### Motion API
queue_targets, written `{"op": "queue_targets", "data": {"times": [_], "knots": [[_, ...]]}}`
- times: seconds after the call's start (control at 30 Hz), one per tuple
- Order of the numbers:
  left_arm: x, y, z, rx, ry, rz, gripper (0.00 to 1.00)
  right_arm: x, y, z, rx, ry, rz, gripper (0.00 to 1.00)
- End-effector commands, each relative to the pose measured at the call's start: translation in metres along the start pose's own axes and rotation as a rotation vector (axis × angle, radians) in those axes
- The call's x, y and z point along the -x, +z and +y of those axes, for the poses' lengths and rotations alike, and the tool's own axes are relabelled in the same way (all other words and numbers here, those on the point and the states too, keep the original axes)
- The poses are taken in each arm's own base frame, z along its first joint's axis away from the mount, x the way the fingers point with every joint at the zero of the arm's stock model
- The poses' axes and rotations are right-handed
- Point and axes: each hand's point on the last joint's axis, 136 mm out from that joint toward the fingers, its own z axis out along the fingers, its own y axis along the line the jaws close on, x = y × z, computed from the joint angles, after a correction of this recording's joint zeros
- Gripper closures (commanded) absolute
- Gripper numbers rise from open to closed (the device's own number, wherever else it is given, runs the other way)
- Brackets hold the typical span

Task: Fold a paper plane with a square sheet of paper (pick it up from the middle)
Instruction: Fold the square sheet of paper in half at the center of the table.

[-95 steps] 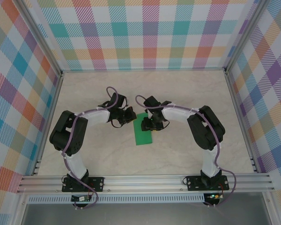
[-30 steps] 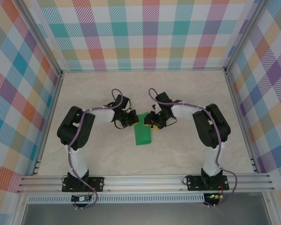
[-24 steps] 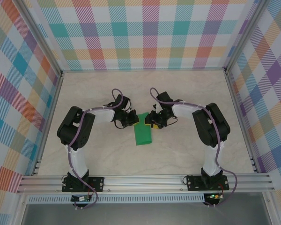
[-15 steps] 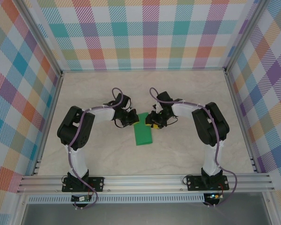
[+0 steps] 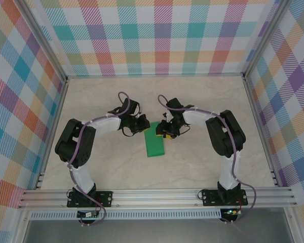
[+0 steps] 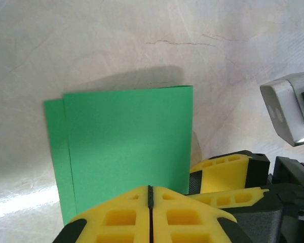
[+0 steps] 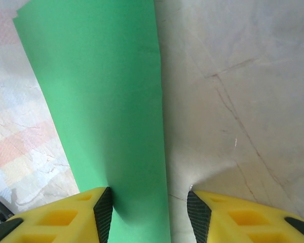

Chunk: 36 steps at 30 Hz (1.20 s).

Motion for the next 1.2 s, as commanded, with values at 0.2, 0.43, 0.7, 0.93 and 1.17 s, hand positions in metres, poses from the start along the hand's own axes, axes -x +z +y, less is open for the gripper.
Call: {"op": "queue_targets", "data": {"times": [0.2,0.43,0.7,0.93,1.17], "knots": [[-0.005,0.003,-0.001,-0.012,-0.007,0.005,0.92,-0.022,0.048,-0.066,-0.295,-0.002,0.07,0.48],[-0.006,0.008,0.003,-0.005,-0.012,0.018,0.92,-0.025,0.049,-0.076,-0.377,-0.07,0.072,0.47],[-0.01,0.014,0.008,0.004,-0.023,0.037,0.92,-0.025,0.052,-0.077,-0.405,-0.101,0.076,0.45],[-0.012,0.017,0.012,0.015,-0.028,0.043,0.92,-0.026,0.055,-0.081,-0.425,-0.133,0.084,0.44],[-0.012,0.015,0.013,0.021,-0.026,0.04,0.92,-0.029,0.062,-0.062,-0.267,-0.222,0.045,0.43]]}}
